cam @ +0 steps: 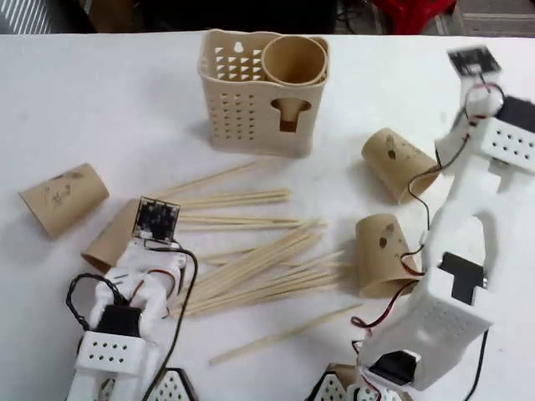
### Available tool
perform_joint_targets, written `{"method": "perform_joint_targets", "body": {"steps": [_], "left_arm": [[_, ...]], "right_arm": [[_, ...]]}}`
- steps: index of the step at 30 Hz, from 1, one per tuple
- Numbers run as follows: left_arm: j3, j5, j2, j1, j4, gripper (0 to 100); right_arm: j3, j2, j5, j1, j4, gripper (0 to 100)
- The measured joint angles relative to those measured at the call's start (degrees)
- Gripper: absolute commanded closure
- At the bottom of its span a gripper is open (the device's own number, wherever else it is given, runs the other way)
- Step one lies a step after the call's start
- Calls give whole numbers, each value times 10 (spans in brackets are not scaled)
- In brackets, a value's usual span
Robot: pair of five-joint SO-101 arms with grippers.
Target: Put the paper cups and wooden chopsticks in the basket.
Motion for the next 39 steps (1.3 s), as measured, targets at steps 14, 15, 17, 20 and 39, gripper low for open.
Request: {"method": "perform_joint_targets", "body": {"steps": [14,15,17,20,39], "left_arm": [[0,0,0,0,0,975],[0,0,0,0,0,975],[0,0,0,0,0,975],[0,0,0,0,0,975],[0,0,0,0,0,975]], "right_arm": [[262,-76,-29,0,-127,735],[275,-92,-13,-5,-129,735],[309,-129,30,-18,-149,735],[386,-185,119,-39,-229,734],[615,-223,347,-52,-679,737]]}}
